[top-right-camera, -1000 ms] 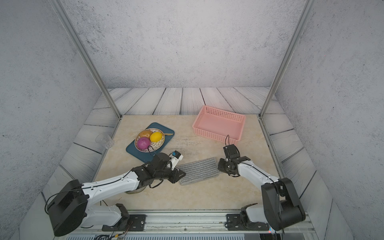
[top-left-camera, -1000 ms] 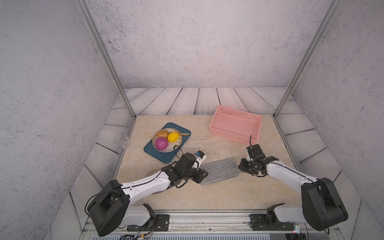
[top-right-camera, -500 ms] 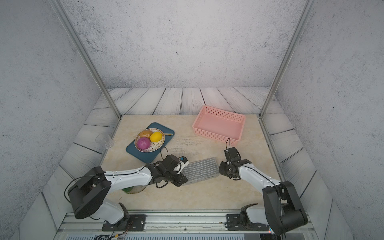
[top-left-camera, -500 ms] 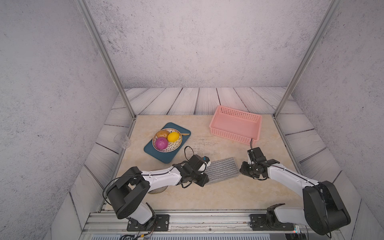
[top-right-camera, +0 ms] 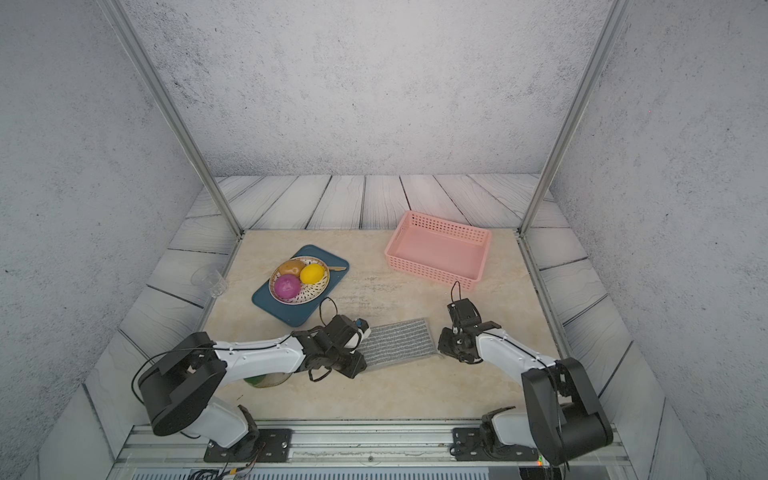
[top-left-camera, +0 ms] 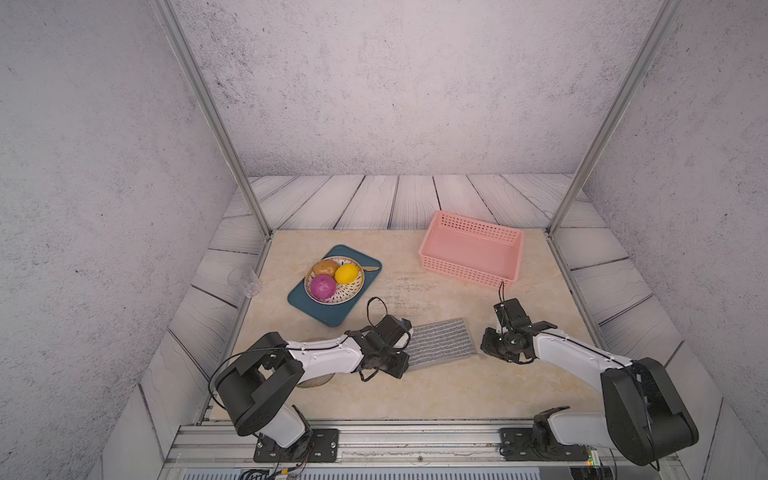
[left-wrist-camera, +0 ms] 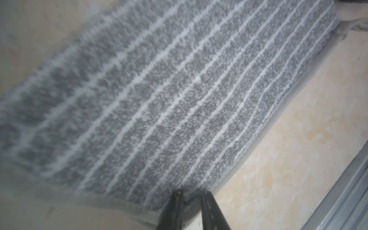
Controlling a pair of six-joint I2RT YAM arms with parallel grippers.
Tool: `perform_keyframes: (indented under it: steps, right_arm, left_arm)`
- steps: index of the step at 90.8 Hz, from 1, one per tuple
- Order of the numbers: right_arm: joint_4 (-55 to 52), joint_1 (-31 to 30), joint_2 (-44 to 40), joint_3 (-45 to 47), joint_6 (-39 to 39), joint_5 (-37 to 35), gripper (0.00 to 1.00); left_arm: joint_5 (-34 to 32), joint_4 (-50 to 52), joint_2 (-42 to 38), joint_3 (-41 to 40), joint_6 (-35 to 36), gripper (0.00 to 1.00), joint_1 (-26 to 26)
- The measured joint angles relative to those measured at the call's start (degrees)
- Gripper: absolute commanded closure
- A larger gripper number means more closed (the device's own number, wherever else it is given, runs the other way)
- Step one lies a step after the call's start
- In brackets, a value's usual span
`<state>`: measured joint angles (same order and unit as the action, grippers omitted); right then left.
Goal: Fold the square dishcloth
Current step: Smooth out the cleaning item at the center of the board.
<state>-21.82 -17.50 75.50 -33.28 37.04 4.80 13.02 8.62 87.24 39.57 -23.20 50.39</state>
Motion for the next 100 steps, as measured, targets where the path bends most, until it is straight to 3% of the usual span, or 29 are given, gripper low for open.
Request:
perform_keyframes:
  steps: [23, 42, 72, 100]
  right_arm:
    - [-1.95, -0.20, -6.51, -3.65, -1.31, -0.35, 0.79]
    - [0.59, -0.66, -8.13, -5.77, -1.46, 3.41, 0.80]
    - [17.38, -1.16, 4.33, -5.77, 4.76, 16.26, 0.84]
    - [33.03, -1.57, 16.39, -5.29, 11.54, 21.75, 0.87]
  left_arm:
    - [-1.42, 0.79, -6.34, 0.98, -0.85, 0.63, 0.00]
    - [-5.22, 1.11, -8.44, 4.98, -3.80, 0.70, -0.15]
    - [-7.23, -0.13, -2.25, 5.60, -6.69, 0.78, -3.58]
    - [-7.15, -2.67, 4.48, 5.53, -6.80, 0.84, -8.26]
